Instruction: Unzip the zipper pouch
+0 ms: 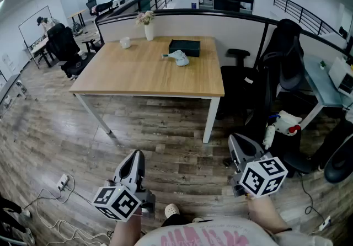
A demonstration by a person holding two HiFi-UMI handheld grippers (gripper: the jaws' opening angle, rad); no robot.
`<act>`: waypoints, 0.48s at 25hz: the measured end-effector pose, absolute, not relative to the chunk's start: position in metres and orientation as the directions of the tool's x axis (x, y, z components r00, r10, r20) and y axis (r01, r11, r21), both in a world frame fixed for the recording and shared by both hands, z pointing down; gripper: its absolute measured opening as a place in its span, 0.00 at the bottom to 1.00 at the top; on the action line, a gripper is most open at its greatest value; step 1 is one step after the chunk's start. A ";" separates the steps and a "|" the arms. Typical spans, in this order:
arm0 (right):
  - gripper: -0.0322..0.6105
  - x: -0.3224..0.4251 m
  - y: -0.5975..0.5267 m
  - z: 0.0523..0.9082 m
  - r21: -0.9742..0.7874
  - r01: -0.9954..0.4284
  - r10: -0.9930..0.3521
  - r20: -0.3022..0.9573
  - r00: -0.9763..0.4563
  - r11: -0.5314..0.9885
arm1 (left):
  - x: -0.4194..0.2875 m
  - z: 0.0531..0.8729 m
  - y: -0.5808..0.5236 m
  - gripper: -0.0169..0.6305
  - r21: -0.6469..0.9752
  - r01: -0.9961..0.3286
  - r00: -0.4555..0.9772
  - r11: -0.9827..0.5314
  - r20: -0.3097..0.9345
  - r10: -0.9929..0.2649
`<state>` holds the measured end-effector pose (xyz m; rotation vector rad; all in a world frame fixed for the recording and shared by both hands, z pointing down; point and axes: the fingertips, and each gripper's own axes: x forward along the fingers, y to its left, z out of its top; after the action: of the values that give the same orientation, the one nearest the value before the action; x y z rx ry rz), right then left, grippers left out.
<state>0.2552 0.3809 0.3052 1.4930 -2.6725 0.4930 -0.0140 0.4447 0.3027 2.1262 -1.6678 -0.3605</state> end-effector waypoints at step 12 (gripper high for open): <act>0.04 0.199 0.327 0.291 -0.255 -0.842 -0.840 0.156 -0.521 0.475 | -0.069 0.283 0.391 0.03 0.456 -0.854 0.287 -0.249 0.015 -0.958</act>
<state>0.1990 0.3274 0.2909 1.5337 -2.6900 0.4733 -0.0691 0.3905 0.2834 2.1853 -1.6328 -0.3770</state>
